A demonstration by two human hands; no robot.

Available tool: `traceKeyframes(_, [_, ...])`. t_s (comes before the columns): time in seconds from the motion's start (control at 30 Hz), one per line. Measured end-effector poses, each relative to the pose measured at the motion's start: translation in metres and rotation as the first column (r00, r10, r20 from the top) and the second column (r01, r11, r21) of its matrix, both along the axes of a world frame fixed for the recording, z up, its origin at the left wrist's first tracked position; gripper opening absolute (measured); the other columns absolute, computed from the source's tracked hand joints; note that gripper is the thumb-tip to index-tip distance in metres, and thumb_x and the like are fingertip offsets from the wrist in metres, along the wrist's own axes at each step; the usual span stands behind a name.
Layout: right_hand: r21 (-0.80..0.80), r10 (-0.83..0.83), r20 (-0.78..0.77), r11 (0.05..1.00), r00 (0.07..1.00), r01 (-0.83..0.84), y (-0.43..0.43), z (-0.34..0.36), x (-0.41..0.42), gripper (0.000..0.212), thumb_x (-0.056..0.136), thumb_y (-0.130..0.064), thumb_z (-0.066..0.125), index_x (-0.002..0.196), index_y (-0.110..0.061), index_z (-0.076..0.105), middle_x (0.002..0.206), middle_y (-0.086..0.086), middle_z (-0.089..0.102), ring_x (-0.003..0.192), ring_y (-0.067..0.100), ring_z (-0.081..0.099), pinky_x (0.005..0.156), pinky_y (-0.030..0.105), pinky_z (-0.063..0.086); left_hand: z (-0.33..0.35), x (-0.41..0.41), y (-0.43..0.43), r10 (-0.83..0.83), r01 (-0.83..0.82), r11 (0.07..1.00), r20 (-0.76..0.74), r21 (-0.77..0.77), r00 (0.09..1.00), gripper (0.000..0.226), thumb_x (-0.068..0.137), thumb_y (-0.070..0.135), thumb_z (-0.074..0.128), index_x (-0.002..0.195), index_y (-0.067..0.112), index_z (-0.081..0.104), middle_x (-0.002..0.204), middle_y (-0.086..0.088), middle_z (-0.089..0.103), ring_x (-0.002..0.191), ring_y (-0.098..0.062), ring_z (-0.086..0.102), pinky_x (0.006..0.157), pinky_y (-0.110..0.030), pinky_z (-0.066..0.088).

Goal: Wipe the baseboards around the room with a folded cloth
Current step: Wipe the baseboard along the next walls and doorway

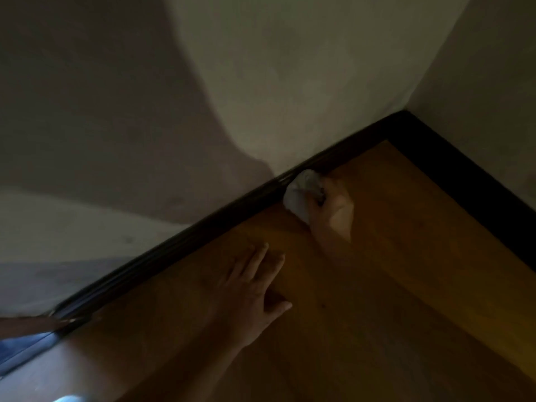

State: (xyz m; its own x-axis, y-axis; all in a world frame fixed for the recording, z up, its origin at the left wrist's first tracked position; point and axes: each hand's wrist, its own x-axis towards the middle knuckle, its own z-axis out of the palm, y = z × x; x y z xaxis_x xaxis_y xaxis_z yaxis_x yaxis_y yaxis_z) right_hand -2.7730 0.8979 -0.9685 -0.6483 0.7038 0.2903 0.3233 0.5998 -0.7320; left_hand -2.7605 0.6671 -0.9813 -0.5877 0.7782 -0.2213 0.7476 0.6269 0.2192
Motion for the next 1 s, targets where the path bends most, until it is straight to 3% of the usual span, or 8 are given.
traceKeyframes(0.13, [0.016, -0.221, 0.016, 0.975, 0.975, 0.22, 0.031, -0.003, -0.004, 0.01, 0.083, -0.002, 0.063, 0.09, 0.005, 0.062, 0.092, 0.024, 0.06, 0.088, 0.038, 0.057, 0.071, 0.033, 0.034, 0.001, 0.0, 0.002, 0.006, -0.006, 1.0, 0.004, -0.019, 1.0, 0.088, 0.08, 0.091, 0.021, 0.15, 0.055, -0.018, 0.162, 0.016, -0.029, 0.153, -0.015, -0.007, 0.121, -0.038, 0.0])
traceKeyframes(0.23, [0.022, -0.191, -0.008, 0.981, 0.982, 0.191, 0.024, -0.006, -0.005, 0.011, 0.082, -0.001, 0.063, 0.092, 0.004, 0.063, 0.093, 0.023, 0.059, 0.088, 0.036, 0.056, 0.07, 0.027, 0.031, 0.001, 0.0, 0.002, 0.012, -0.012, 1.0, 0.007, -0.027, 1.0, 0.088, 0.081, 0.09, 0.023, 0.146, 0.056, -0.024, 0.161, 0.016, -0.033, 0.153, -0.014, -0.012, 0.121, -0.039, -0.001])
traceKeyframes(0.33, [0.025, -0.108, -0.014, 0.994, 0.994, 0.109, 0.026, -0.005, -0.002, 0.018, 0.083, 0.0, 0.064, 0.101, 0.004, 0.066, 0.098, 0.023, 0.061, 0.091, 0.036, 0.058, 0.074, 0.032, 0.038, 0.002, 0.0, 0.005, 0.014, -0.014, 1.0, 0.02, -0.028, 1.0, 0.087, 0.08, 0.09, 0.021, 0.142, 0.058, -0.031, 0.159, 0.016, -0.035, 0.151, -0.012, -0.016, 0.119, -0.038, -0.005])
traceKeyframes(0.43, [0.0, -0.221, 0.012, 0.975, 0.975, 0.221, 0.04, -0.002, -0.005, 0.017, 0.083, -0.001, 0.061, 0.098, 0.006, 0.064, 0.098, 0.024, 0.06, 0.093, 0.039, 0.058, 0.075, 0.035, 0.037, 0.001, 0.001, 0.005, 0.005, -0.004, 0.999, 0.008, -0.036, 1.0, 0.087, 0.08, 0.091, 0.019, 0.144, 0.057, -0.029, 0.159, 0.015, -0.035, 0.145, -0.008, -0.02, 0.121, -0.041, 0.001])
traceKeyframes(0.53, [0.001, -0.208, 0.011, 0.978, 0.978, 0.208, 0.029, 0.0, -0.004, 0.014, 0.083, 0.0, 0.061, 0.096, 0.006, 0.064, 0.096, 0.024, 0.059, 0.091, 0.037, 0.057, 0.071, 0.032, 0.035, 0.001, 0.001, 0.005, 0.013, -0.013, 1.0, -0.006, -0.028, 1.0, 0.088, 0.08, 0.091, 0.018, 0.15, 0.053, -0.018, 0.164, 0.012, -0.024, 0.153, -0.014, -0.007, 0.12, -0.041, 0.004])
traceKeyframes(0.7, [-0.032, 0.067, -0.047, 0.997, 0.997, -0.069, -0.016, -0.003, 0.002, 0.011, 0.087, -0.006, 0.066, 0.095, 0.002, 0.064, 0.092, 0.016, 0.056, 0.081, 0.027, 0.055, 0.066, 0.03, 0.038, 0.004, 0.002, 0.007, 0.029, -0.03, 0.999, -0.019, -0.044, 0.999, 0.087, 0.079, 0.092, 0.016, 0.153, 0.053, -0.009, 0.166, 0.012, -0.015, 0.153, -0.022, 0.014, 0.116, -0.047, 0.025])
traceKeyframes(0.87, [0.034, 0.076, 0.013, 0.997, 0.997, -0.076, 0.008, -0.003, 0.001, 0.025, 0.086, -0.008, 0.064, 0.109, 0.003, 0.063, 0.103, 0.02, 0.057, 0.09, 0.033, 0.057, 0.07, 0.029, 0.037, 0.009, 0.001, 0.011, 0.023, -0.03, 0.997, -0.101, -0.068, 0.995, 0.086, 0.08, 0.088, 0.03, 0.153, 0.045, 0.033, 0.161, 0.003, 0.034, 0.133, -0.029, 0.05, 0.093, -0.047, 0.05])
traceKeyframes(1.0, [0.053, -0.096, 0.019, 0.994, 0.995, 0.095, 0.044, -0.001, 0.0, 0.024, 0.086, -0.007, 0.06, 0.108, 0.003, 0.064, 0.105, 0.022, 0.059, 0.097, 0.036, 0.056, 0.074, 0.035, 0.039, 0.004, 0.002, 0.008, 0.021, -0.024, 0.997, -0.036, -0.067, 0.999, 0.088, 0.079, 0.091, 0.025, 0.157, 0.05, 0.012, 0.168, 0.007, 0.011, 0.144, -0.03, 0.035, 0.107, -0.049, 0.037])
